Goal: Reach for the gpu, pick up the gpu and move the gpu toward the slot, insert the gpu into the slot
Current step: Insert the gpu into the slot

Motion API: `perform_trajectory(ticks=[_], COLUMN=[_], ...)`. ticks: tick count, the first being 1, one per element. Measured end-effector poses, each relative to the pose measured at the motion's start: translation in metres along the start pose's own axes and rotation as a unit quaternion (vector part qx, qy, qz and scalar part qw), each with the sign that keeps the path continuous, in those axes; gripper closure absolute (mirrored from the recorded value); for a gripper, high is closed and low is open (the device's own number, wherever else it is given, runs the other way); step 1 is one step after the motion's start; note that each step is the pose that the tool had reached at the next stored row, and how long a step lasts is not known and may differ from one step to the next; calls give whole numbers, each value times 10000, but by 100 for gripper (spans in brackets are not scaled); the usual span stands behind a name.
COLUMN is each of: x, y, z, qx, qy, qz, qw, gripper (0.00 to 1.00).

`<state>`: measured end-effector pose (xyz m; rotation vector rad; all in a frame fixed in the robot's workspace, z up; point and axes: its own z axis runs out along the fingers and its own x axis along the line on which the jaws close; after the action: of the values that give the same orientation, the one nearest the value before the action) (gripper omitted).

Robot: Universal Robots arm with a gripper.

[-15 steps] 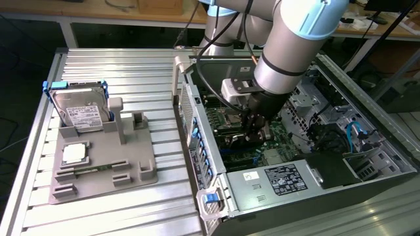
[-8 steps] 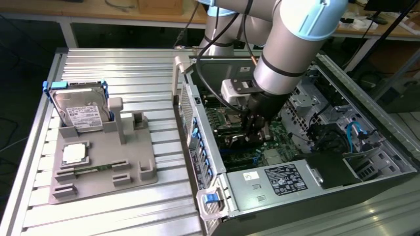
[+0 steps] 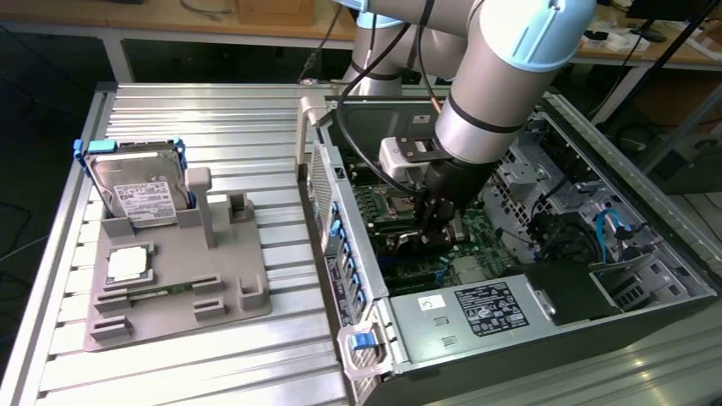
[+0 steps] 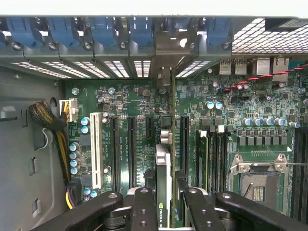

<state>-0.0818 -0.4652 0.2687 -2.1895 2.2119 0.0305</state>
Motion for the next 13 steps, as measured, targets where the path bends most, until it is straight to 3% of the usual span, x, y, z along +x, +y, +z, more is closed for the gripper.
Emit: perform_trajectory(ticks=[13], x=[-26], y=[2], z=[11], qx=[0], qy=[-2], qz=[0], qw=[10000], gripper=[73])
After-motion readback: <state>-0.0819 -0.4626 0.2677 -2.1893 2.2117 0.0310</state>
